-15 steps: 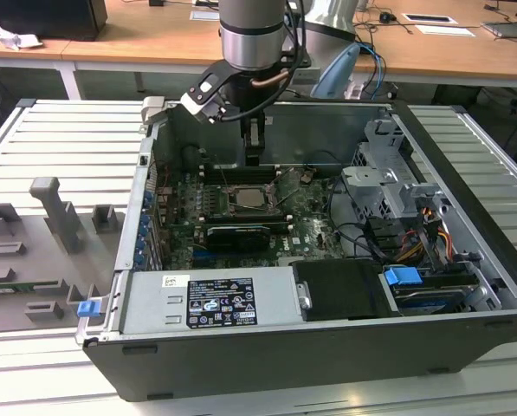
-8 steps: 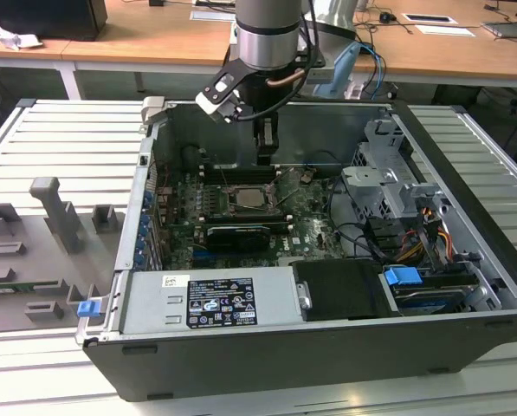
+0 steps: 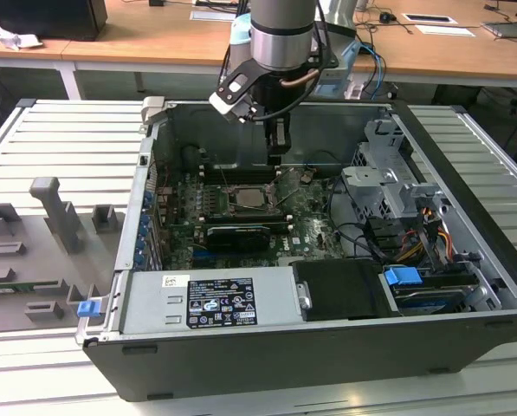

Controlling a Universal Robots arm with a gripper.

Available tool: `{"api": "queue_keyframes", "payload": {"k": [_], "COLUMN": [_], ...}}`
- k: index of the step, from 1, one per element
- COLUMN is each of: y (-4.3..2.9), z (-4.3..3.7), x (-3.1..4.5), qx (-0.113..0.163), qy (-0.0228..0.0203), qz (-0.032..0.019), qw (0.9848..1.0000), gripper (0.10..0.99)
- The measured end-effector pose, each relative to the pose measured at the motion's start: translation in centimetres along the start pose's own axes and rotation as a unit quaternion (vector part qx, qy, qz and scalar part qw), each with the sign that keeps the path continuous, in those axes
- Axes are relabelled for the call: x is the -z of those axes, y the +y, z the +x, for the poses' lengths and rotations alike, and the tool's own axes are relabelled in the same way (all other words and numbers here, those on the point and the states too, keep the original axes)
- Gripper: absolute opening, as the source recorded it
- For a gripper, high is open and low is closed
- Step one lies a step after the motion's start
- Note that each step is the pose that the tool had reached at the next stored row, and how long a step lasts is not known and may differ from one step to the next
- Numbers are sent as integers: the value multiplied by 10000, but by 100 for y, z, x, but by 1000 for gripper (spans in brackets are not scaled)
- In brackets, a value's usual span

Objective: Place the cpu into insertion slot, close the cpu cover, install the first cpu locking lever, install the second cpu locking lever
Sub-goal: 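Close the cpu cover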

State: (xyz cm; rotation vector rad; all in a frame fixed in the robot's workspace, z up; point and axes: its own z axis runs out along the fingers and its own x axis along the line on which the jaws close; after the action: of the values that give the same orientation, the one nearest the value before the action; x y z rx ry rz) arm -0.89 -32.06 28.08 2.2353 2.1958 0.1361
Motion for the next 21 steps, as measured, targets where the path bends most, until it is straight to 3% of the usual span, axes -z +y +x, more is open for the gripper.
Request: {"api": "queue_keyframes", "payload": {"k": [21], "y": [128], "z": [2], "x": [-8], "qx": [0], "qy": [0], "qz": [0], "qw": [10000], "gripper": [106]}}
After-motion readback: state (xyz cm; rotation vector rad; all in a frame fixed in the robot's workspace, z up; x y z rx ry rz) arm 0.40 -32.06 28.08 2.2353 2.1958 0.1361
